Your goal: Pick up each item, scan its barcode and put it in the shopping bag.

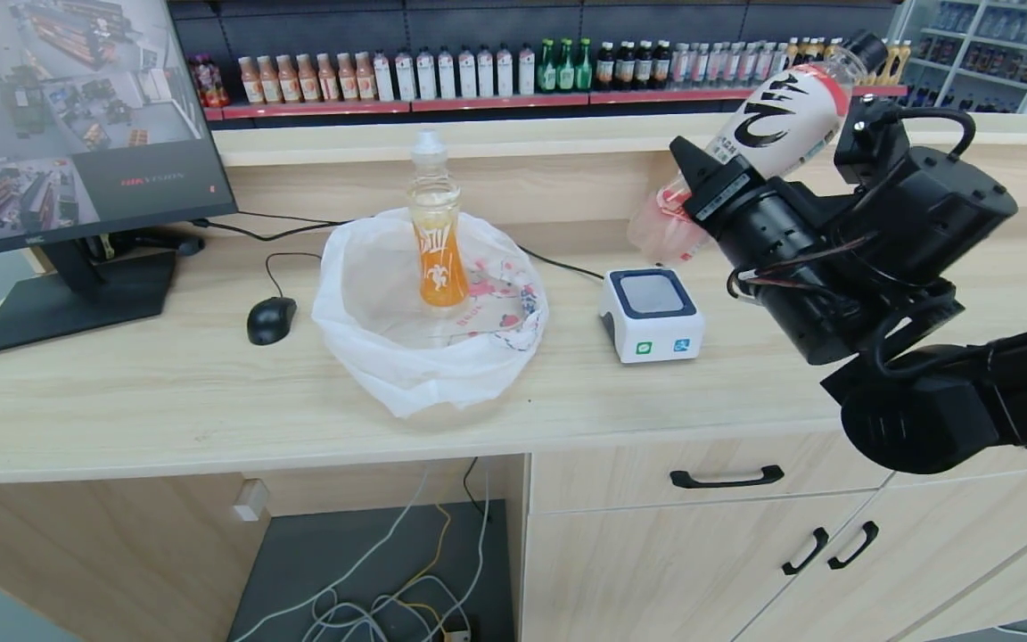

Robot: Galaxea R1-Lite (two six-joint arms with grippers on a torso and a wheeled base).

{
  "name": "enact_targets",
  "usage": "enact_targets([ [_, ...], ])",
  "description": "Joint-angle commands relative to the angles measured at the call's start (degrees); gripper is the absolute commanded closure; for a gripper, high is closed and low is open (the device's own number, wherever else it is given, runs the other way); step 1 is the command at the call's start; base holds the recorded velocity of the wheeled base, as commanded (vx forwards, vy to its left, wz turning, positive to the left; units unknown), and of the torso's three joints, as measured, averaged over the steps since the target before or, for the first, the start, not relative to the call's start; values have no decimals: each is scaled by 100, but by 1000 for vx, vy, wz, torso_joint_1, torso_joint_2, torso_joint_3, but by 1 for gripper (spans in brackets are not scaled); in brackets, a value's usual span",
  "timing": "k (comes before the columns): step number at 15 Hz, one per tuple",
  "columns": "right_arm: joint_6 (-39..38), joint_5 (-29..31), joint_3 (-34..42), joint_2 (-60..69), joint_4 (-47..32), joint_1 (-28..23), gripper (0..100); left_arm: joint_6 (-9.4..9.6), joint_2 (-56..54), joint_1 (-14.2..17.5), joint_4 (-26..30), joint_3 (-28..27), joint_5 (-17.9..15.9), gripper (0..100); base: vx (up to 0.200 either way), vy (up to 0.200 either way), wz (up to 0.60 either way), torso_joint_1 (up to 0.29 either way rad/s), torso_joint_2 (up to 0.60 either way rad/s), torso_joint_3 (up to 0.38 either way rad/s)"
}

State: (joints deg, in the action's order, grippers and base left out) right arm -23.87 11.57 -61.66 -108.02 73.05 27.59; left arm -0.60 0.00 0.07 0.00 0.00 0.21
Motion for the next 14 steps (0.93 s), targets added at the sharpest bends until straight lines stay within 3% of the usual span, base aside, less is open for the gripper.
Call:
enact_targets([
  [1, 998, -6, 497, 71, 509, 10, 100, -2, 0, 1, 0, 0, 6, 0, 0, 0, 0, 0, 0, 0],
  [5, 2422, -14, 1508, 132, 1669, 115, 100, -2, 0, 1, 0, 0, 6, 0, 0, 0, 0, 0, 0, 0],
  [7, 2923, -14, 1938, 334, 1695, 150, 100, -2, 0, 1, 0, 0, 6, 0, 0, 0, 0, 0, 0, 0],
  [14, 3266, -6, 2870, 1020, 1695, 230, 100, -2, 0, 1, 0, 0, 6, 0, 0, 0, 0, 0, 0, 0],
])
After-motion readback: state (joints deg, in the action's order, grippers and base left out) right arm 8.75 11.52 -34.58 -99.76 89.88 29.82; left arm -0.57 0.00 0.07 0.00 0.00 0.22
